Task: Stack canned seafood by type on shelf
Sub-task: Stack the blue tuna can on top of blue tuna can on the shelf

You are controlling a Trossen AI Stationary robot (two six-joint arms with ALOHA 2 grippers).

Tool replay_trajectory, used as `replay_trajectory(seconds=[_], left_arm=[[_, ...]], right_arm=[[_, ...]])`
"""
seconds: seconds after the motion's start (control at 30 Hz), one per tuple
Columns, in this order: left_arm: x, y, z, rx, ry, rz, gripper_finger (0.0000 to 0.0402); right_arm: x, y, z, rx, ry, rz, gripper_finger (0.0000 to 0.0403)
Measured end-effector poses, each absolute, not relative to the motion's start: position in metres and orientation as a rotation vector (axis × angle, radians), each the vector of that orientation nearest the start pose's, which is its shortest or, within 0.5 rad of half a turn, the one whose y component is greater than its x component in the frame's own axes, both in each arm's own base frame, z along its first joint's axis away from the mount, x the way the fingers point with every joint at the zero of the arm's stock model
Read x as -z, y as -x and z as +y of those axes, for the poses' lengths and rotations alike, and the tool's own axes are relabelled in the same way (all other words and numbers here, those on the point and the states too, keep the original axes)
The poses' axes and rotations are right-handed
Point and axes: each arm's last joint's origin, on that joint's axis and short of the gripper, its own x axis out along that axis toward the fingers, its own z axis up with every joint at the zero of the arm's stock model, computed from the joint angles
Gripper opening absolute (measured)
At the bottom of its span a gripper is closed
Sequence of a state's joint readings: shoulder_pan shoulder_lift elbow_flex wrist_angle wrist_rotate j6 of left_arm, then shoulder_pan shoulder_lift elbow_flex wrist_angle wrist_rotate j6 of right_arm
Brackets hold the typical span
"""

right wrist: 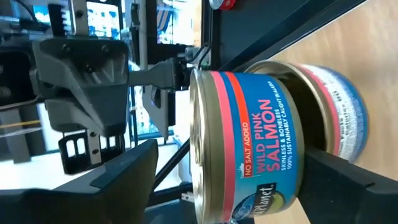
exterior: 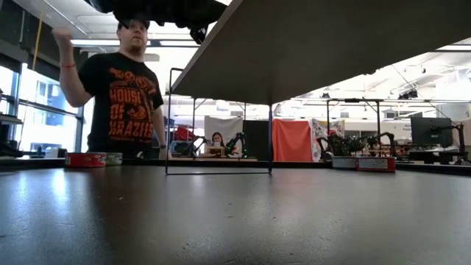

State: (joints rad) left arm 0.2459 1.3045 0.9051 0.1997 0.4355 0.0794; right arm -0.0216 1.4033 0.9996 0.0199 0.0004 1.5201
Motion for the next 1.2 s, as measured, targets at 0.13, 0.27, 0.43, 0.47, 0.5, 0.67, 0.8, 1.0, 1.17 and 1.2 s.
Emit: replay_trajectory(seconds=[0.13,0.27,0.43,0.47,0.5,0.67,0.8,1.0,1.17,1.2], left_arm=[[-0.300,-0.286,0.059,0.196,-0.013,0.181,0.0000],[-0.300,-0.286,0.059,0.196,-0.012,0.181,0.0000],[-0.300,-0.286,0.059,0.196,-0.012,0.181,0.0000],[-0.300,-0.286,0.059,0.196,-0.012,0.181,0.0000],[-0.300,-0.286,0.059,0.196,-0.012,0.181,0.0000],[-0.300,-0.286,0.059,0.196,-0.012,0.181,0.0000],[-0.300,-0.286,0.059,0.196,-0.012,0.181,0.0000],[-0.300,-0.286,0.059,0.192,0.024,0.177,0.0000],[-0.301,-0.286,0.059,0.197,0.062,0.175,0.0000],[-0.301,-0.286,0.059,0.200,0.063,0.179,0.0000]], right_arm=[[-0.294,-0.316,-0.007,0.275,-1.465,0.285,0.0334],[-0.297,-0.315,-0.008,0.326,-1.455,0.313,0.0335],[-0.292,-0.312,-0.007,0.377,-1.467,0.370,0.0335],[-0.292,-0.312,-0.007,0.375,-1.467,0.371,0.0335],[-0.292,-0.312,-0.007,0.379,-1.474,0.368,0.0335],[-0.293,-0.313,-0.007,0.382,-1.497,0.342,0.0335],[-0.291,-0.315,-0.007,0.387,-1.518,0.342,0.0335],[-0.286,-0.323,-0.006,0.360,-1.550,0.352,0.0335],[-0.285,-0.326,-0.006,0.345,-1.555,0.343,0.0335],[-0.285,-0.326,-0.006,0.346,-1.553,0.340,0.0335]])
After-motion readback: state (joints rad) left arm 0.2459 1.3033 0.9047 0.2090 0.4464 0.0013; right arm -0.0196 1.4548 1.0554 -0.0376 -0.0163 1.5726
